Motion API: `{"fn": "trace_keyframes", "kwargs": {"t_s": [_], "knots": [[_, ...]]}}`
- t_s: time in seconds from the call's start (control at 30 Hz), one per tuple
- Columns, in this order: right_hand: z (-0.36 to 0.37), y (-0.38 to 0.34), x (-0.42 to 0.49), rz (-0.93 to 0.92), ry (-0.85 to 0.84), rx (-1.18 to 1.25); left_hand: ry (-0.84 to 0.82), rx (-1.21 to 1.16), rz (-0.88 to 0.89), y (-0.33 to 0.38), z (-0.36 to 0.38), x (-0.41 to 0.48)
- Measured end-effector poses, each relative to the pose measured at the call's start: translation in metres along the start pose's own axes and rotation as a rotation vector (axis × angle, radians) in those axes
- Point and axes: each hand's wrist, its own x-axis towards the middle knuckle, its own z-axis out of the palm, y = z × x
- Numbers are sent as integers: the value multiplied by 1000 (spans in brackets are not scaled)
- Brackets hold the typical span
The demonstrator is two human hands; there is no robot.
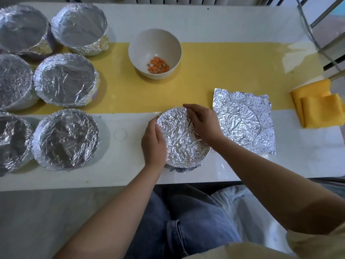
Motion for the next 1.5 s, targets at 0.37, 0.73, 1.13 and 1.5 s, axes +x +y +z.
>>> {"fn": "trace_keyframes", "kwargs": {"t_s": [0.37,0.73,1.13,1.5], "knots": [[-5,3,-5,252,-57,141,-160,-261,-150,-5,-5,14],[-14,-5,-1,146,-103,159,-251,-5,35,0,-11,29],[-4,3,4,199,-91,209,-217,-11,45,-6,-7,33],[3,-10,-33,551,389,310,-117,136,69,10,-10,29]]}}
